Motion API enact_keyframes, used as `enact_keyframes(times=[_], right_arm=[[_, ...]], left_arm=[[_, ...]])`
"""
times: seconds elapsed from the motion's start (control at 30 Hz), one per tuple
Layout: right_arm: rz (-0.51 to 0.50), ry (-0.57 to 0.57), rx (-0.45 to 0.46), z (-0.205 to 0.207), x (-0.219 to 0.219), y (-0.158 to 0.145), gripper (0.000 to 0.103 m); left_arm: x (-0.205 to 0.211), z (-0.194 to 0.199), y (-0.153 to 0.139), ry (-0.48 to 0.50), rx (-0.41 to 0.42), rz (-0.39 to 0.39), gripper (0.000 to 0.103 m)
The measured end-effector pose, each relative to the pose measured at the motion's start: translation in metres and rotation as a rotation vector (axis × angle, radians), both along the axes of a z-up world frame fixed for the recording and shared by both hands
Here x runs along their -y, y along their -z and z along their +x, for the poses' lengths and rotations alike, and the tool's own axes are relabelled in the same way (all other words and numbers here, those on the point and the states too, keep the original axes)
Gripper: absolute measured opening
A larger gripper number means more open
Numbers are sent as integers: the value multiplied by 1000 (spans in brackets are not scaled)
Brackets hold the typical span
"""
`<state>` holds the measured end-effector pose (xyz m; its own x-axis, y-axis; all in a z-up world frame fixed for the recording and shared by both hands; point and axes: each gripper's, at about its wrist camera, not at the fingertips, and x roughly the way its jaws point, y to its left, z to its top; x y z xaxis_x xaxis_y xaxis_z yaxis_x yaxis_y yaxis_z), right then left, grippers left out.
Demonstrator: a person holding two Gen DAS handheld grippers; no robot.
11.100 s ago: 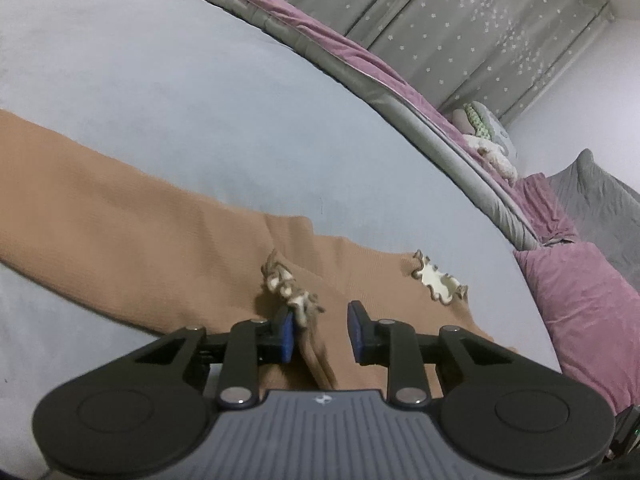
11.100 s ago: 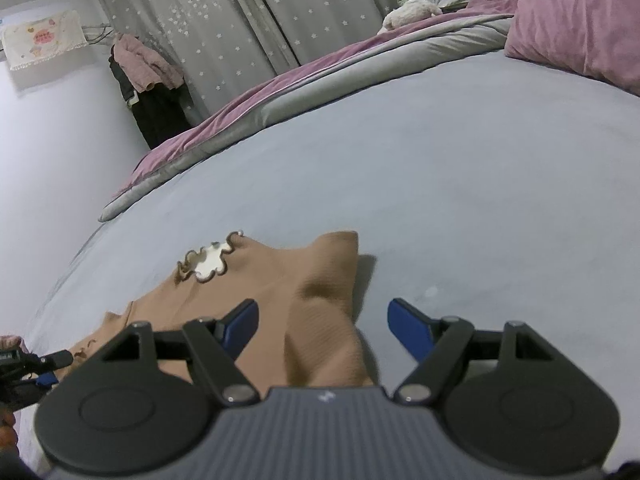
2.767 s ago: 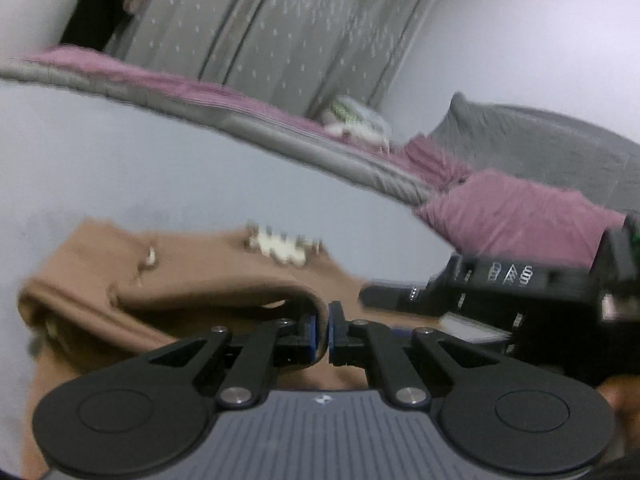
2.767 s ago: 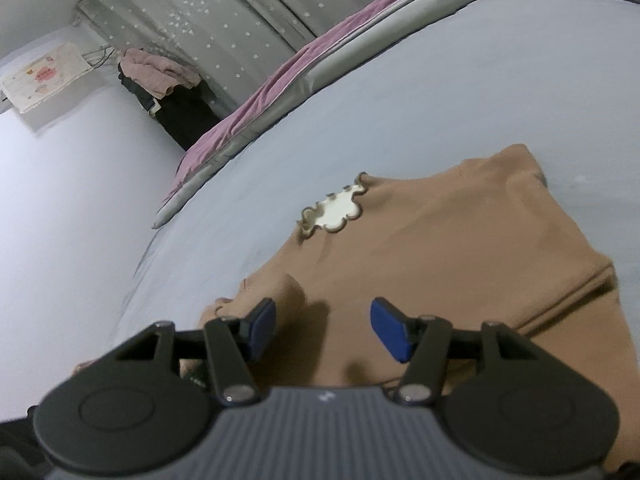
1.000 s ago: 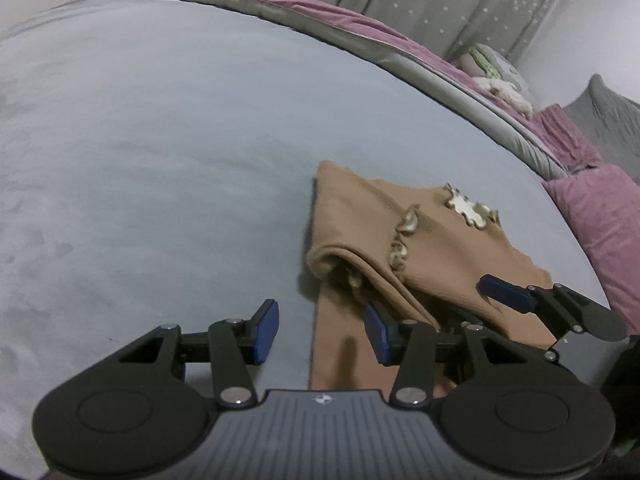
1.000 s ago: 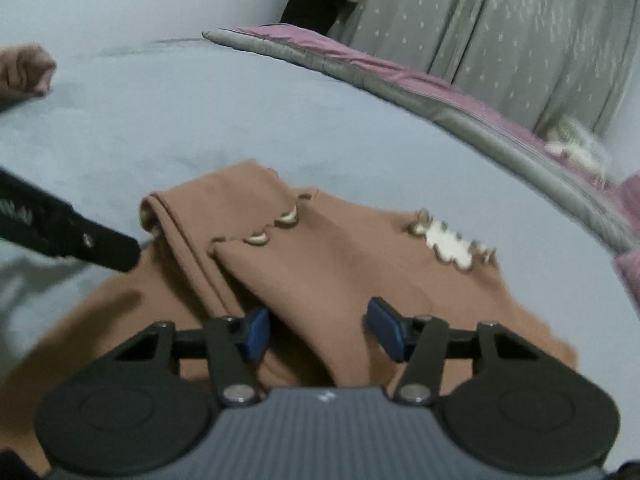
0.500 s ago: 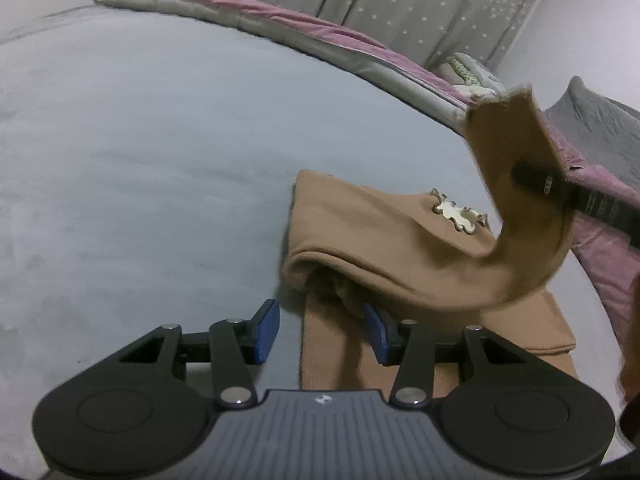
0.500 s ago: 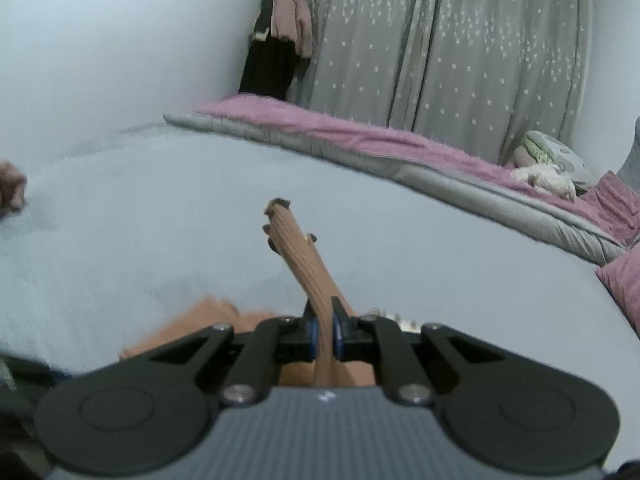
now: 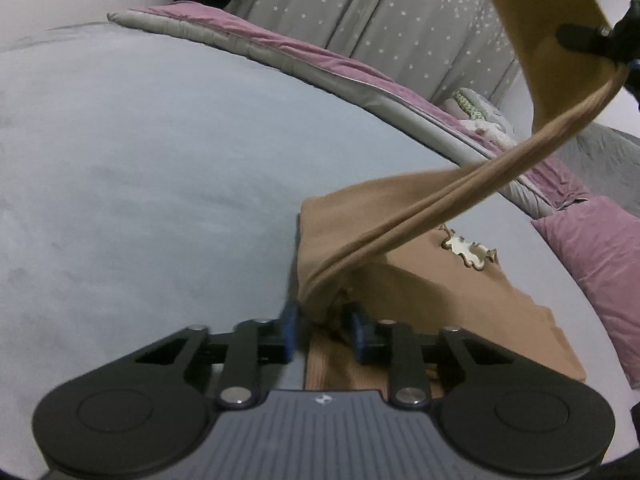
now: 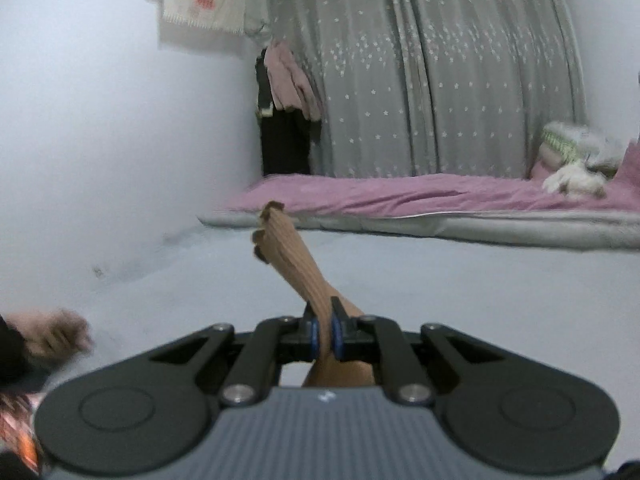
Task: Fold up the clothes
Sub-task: 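Grasp the other sweater side edge with the right gripper and fold it over the body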
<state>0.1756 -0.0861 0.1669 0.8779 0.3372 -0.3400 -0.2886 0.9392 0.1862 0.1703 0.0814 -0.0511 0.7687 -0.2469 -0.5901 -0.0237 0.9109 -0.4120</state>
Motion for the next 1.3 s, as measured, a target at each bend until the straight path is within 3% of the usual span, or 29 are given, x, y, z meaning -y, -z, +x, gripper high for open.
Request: enact_keyframes(times=[0.2, 0.57, 0.7, 0.8, 0.93, 1.03, 1.2, 1.3], right_arm=[[198, 20, -50, 13, 53, -1, 7], [527, 72, -178, 23, 171, 84, 7], [555, 90, -194, 21, 194, 113, 7], [565, 104, -214, 23, 200, 129, 7], [573, 103, -227, 20, 207, 146, 7], [571, 100, -234, 17, 211, 154, 7], [577, 95, -242, 13, 214, 167, 7], [583, 90, -235, 13, 217, 171, 7]], left_arm=[[-3, 2, 9, -12, -28, -35, 18], [-11, 4, 4, 54, -53, -63, 21], [-24, -1, -11, 121, -36, -55, 20], [-31, -6, -28, 158, -16, 10, 20], [-39, -7, -40, 121, 45, 4, 19], [-34, 0, -40, 110, 102, -43, 18], [-12, 10, -19, 161, 109, -63, 13], [0, 12, -9, 202, 88, -6, 11]])
